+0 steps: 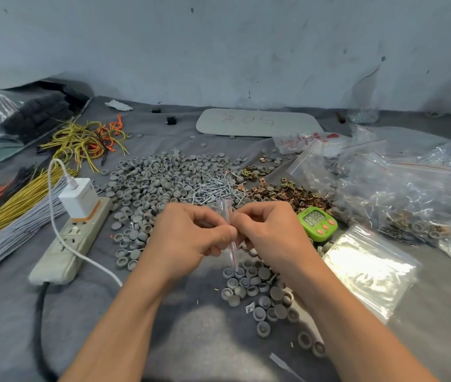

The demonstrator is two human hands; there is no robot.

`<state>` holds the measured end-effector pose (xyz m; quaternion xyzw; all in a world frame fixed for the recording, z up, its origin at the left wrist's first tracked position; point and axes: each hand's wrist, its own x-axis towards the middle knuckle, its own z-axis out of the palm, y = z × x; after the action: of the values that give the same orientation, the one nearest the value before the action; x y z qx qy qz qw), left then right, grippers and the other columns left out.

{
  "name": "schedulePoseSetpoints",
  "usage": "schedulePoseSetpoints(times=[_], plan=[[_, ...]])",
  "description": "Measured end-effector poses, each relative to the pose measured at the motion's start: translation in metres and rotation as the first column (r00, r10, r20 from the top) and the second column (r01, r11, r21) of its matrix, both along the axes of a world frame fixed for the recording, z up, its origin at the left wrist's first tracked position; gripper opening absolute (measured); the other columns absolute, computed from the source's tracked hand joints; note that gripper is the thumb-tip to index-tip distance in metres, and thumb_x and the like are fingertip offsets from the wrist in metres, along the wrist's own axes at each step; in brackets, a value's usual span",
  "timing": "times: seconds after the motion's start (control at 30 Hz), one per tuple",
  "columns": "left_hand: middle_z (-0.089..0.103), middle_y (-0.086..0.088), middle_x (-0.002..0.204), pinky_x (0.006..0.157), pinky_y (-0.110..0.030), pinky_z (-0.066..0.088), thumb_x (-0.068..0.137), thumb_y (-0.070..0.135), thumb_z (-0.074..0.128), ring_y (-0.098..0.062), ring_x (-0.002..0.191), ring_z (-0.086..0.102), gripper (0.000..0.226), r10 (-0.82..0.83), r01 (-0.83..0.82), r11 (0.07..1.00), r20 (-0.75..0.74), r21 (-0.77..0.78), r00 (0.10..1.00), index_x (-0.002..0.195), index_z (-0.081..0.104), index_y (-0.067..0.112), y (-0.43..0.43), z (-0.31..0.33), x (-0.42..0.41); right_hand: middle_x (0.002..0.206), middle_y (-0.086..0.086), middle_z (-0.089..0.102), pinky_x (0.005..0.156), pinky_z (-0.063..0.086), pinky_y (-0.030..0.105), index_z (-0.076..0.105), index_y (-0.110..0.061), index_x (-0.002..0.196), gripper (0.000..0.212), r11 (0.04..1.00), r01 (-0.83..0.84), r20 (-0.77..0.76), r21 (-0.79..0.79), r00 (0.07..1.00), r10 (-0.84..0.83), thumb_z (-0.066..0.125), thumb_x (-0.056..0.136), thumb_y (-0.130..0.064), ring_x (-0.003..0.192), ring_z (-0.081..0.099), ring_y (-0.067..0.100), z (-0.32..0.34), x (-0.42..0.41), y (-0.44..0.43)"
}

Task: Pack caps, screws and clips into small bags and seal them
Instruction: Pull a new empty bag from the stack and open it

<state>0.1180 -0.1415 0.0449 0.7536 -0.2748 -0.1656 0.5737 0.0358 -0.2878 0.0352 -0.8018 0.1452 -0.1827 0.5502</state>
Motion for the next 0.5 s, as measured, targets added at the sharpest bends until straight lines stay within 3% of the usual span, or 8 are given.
schedulePoseSetpoints(times=[0.2,0.27,0.33,0.4,0.5], plan=[[0.064,-0.006,0.056,0.048,-0.019,0.043,0.082,0.01,0.079,-0.014,0.05,0.056,0.022,0.036,-0.042,0.998,-0.136,-0.044,0.99,0.061,0.076,0.017,0.001,-0.001,-0.003,0.058,-0.007,0.072,0.046,0.041,0.012,0.079,-0.021,0.067,0.024,0.989,0.087,0.058,-0.123,0.995,-0.081,0.069,0.088,-0.015,0.044,0.058,0.001,0.009,-0.005,0.003],[0.06,-0.002,0.054,0.051,-0.023,0.042,0.082,0.011,0.077,-0.014,0.05,0.052,0.025,0.085,-0.089,0.996,-0.109,-0.029,0.99,0.058,0.072,0.018,-0.001,0.0,-0.007,0.056,-0.01,0.07,0.045,0.044,0.016,0.079,-0.022,0.066,0.024,0.975,0.131,0.071,-0.178,0.99,-0.12,0.069,0.088,-0.016,0.044,0.06,0.002,0.009,-0.005,0.009],[0.057,0.008,0.05,0.054,-0.028,0.04,0.083,0.016,0.076,-0.011,0.049,0.049,0.025,0.2,-0.205,0.977,0.095,0.052,0.975,0.06,0.068,0.022,-0.005,-0.001,-0.012,0.055,-0.012,0.069,0.045,0.048,0.02,0.079,-0.022,0.066,0.024,0.956,0.17,0.099,-0.239,0.984,-0.15,0.07,0.087,-0.015,0.046,0.062,0.004,0.009,-0.004,0.013],[0.057,0.011,0.052,0.055,-0.032,0.04,0.084,0.028,0.071,-0.01,0.051,0.052,0.022,0.323,-0.395,0.91,0.378,0.129,0.868,0.064,0.062,0.025,-0.011,0.001,-0.02,0.055,-0.014,0.069,0.049,0.053,0.023,0.08,-0.021,0.069,0.022,0.933,0.197,0.124,-0.3,0.978,-0.166,0.071,0.088,-0.015,0.049,0.065,0.005,0.01,-0.001,0.016],[0.058,0.011,0.055,0.054,-0.032,0.04,0.082,0.039,0.065,-0.008,0.056,0.054,0.022,0.408,-0.52,0.848,0.502,0.102,0.763,0.066,0.056,0.028,-0.016,0.003,-0.032,0.058,-0.016,0.07,0.055,0.057,0.025,0.082,-0.022,0.073,0.017,0.923,0.225,0.142,-0.312,0.972,-0.189,0.072,0.087,-0.017,0.054,0.068,0.003,0.01,0.001,0.014]])
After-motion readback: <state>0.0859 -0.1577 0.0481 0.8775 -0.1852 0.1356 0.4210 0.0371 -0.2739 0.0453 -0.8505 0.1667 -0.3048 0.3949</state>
